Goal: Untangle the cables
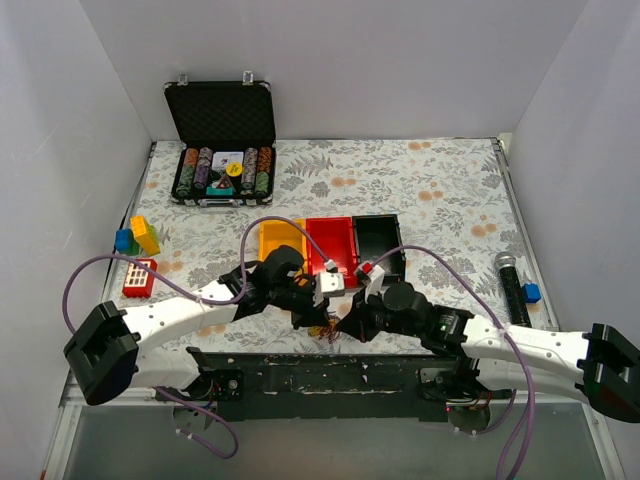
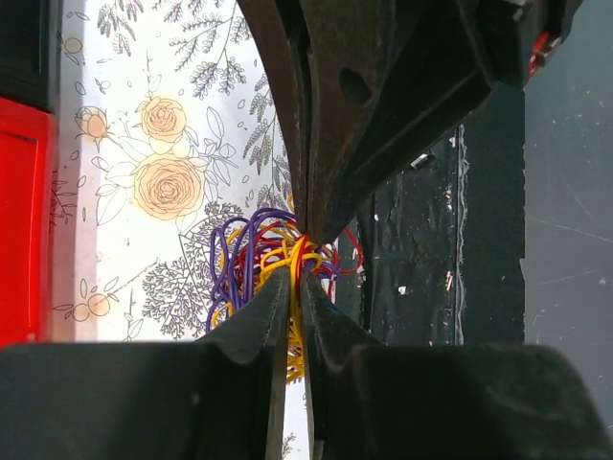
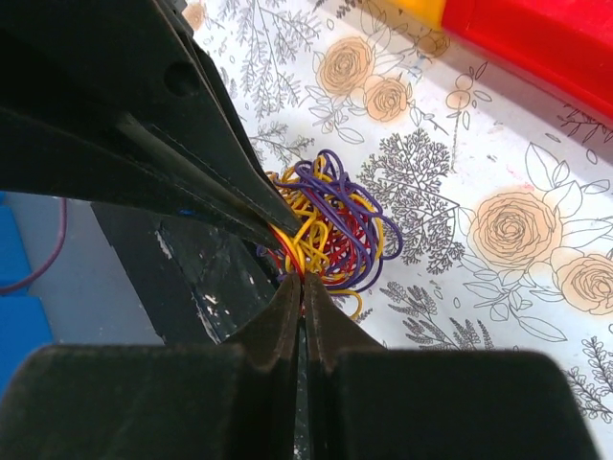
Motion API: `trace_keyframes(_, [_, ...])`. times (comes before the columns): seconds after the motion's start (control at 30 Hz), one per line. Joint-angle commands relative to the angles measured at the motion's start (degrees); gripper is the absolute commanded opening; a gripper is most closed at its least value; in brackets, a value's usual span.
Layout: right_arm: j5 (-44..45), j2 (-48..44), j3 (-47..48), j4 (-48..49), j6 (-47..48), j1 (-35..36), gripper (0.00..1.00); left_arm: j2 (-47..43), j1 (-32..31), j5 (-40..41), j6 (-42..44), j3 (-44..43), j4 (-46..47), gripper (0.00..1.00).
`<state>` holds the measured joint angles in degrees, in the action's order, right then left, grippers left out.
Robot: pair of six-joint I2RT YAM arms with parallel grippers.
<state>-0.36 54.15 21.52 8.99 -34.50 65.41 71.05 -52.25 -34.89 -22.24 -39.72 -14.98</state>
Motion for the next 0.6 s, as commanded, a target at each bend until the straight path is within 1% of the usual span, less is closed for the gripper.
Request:
trace_keyframes(0.0, [2.7, -2.9, -1.0, 0.1, 0.1, 0.2, 0.13, -3.3, -0.3, 1.6, -0.5, 1.8, -0.6, 0.00])
trace_keyframes(0.07, [3.2, -3.2, -1.1, -0.6, 0.1, 0.2, 0.26, -3.8, -0.2, 2.8, -0.7, 2.2, 0.0, 0.00])
trace_keyframes(0.17, [4.5, -4.3, -1.9, -2.1, -0.2, 0.2, 0.41, -4.1, -0.2, 3.8, -1.1, 2.0, 0.3, 0.00])
trace_keyframes(0.27, [5.2, -6.6, -3.2, -2.9, -0.7, 0.2, 0.52, -4.1, -0.2, 4.2, -1.7, 2.0, 0.7, 0.00])
trace_keyframes(0.4, [3.2, -8.6, -6.3, 0.8, -1.7, 0.2, 0.59, -4.7, -0.2, 6.2, -2.9, 3.6, 2.9, 0.00])
trace_keyframes(0.5, [1.2, -8.2, -8.2, 5.1, -2.1, 0.2, 0.60, -5.3, 0.0, 7.9, -4.6, 4.6, 4.7, 0.00])
trace_keyframes(0.57, [0.8, -7.6, -9.0, 8.8, -1.6, 0.2, 0.61, -5.4, 0.7, 8.5, -7.1, 4.7, 6.0, 0.00])
